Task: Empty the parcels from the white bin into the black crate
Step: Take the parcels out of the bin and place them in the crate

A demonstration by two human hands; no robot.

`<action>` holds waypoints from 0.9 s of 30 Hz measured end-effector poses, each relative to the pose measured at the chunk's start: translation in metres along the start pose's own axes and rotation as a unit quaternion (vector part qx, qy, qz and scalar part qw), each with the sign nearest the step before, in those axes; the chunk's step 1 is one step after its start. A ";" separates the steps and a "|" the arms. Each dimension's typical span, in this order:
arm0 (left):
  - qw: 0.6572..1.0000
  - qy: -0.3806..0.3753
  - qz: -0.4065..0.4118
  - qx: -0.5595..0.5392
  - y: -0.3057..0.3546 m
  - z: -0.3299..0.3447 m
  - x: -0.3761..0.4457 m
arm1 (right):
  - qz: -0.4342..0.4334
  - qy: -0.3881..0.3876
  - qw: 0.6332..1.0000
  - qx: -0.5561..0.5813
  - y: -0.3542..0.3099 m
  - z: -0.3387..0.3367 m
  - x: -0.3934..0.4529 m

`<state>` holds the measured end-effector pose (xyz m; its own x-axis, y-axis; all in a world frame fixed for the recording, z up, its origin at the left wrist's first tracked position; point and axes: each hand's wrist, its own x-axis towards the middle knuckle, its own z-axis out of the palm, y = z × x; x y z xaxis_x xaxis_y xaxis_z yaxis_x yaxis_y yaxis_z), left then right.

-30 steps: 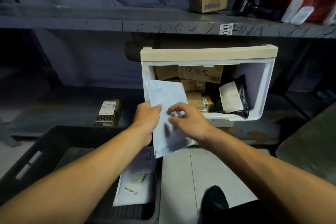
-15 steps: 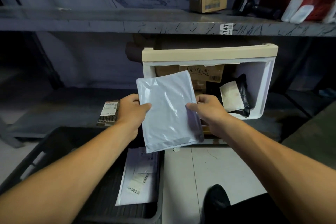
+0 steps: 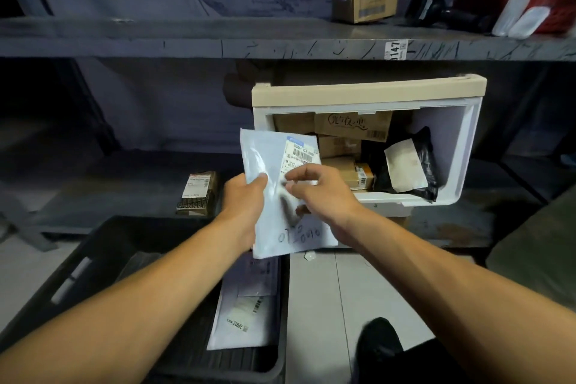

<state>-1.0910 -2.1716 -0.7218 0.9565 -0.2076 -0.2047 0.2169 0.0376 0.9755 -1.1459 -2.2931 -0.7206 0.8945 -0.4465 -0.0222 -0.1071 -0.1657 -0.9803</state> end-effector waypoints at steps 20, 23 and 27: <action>0.951 -0.008 -0.098 0.294 -0.050 -0.143 0.048 | 0.037 -0.058 0.963 -0.259 0.083 0.085 0.029; 0.937 0.017 -0.096 0.334 -0.071 -0.146 0.060 | 0.042 -0.067 0.954 -0.288 0.103 0.098 0.037; 0.900 0.066 -0.077 0.424 -0.103 -0.151 0.079 | 0.069 -0.086 0.936 -0.335 0.137 0.116 0.046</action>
<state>-1.0088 -2.0446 -0.8504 0.9545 -0.0270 -0.2970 0.1761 -0.7529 0.6342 -1.0690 -2.2344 -0.8788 0.9029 -0.3652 -0.2268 -0.4226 -0.6573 -0.6239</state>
